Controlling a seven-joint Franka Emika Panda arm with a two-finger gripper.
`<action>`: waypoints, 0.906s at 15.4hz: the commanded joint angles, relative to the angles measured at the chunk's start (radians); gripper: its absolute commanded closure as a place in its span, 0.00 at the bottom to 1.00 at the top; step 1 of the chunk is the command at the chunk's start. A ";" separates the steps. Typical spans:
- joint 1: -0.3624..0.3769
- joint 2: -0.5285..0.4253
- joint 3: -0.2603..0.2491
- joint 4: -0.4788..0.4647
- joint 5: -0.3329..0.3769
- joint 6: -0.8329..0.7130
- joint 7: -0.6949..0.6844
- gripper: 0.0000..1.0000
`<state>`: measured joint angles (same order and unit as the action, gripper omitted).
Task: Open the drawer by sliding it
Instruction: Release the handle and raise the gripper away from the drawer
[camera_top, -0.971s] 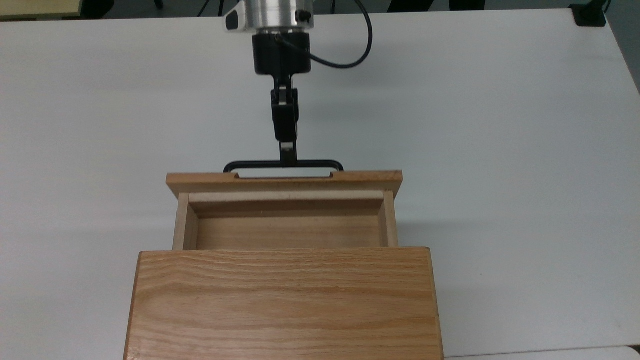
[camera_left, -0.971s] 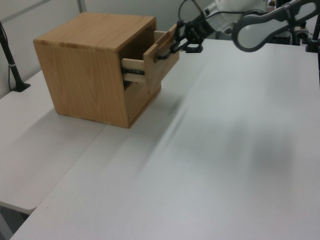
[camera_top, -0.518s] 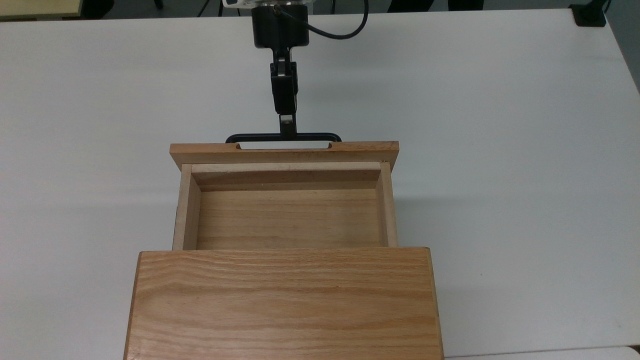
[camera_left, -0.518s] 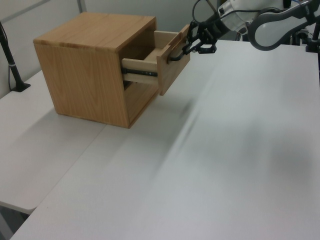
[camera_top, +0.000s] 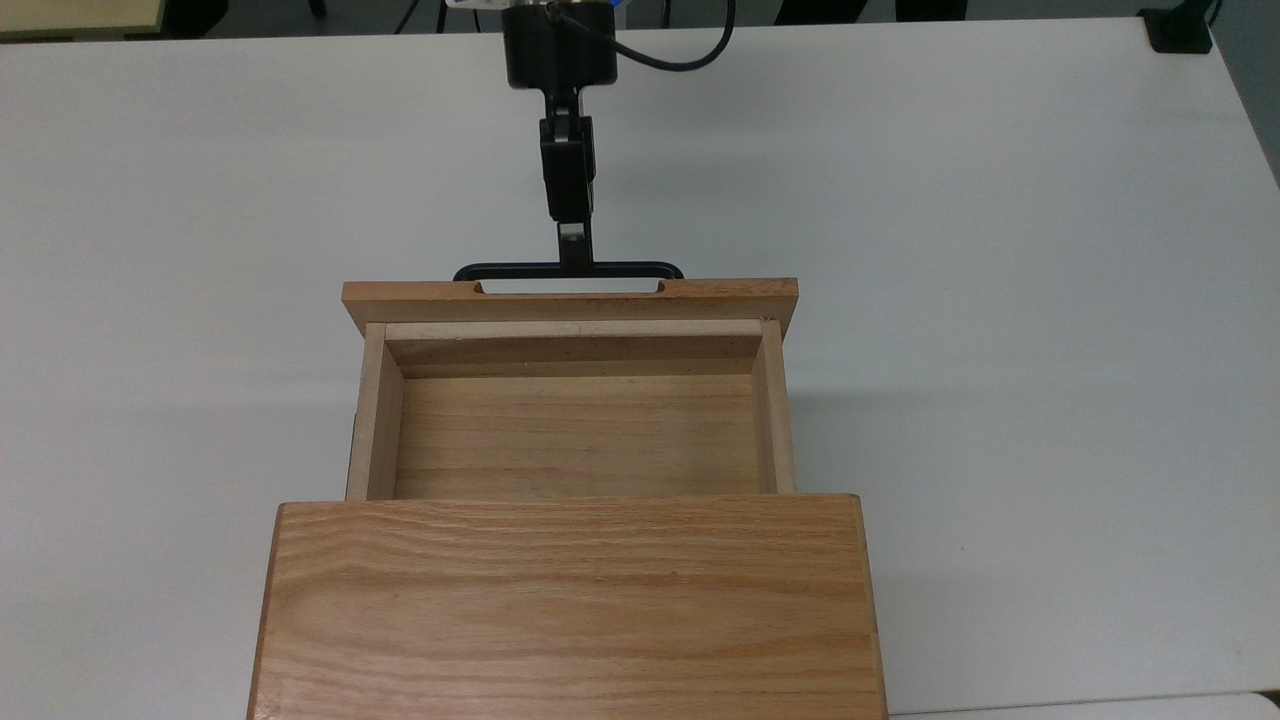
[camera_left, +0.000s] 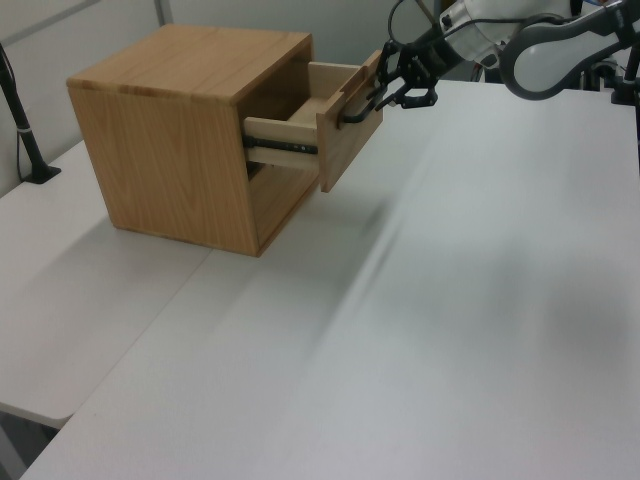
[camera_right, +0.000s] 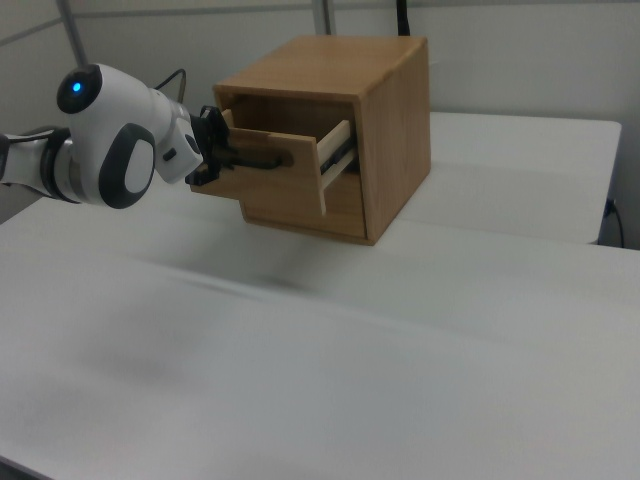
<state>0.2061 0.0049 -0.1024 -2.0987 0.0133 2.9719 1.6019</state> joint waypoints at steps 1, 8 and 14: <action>0.007 -0.071 -0.008 0.035 -0.018 -0.184 0.006 0.25; -0.004 -0.095 -0.008 0.188 -0.026 -0.497 -0.107 0.00; 0.018 -0.097 0.001 0.296 -0.030 -0.884 -0.465 0.00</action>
<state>0.2031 -0.0900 -0.1025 -1.8233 -0.0056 2.1973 1.2643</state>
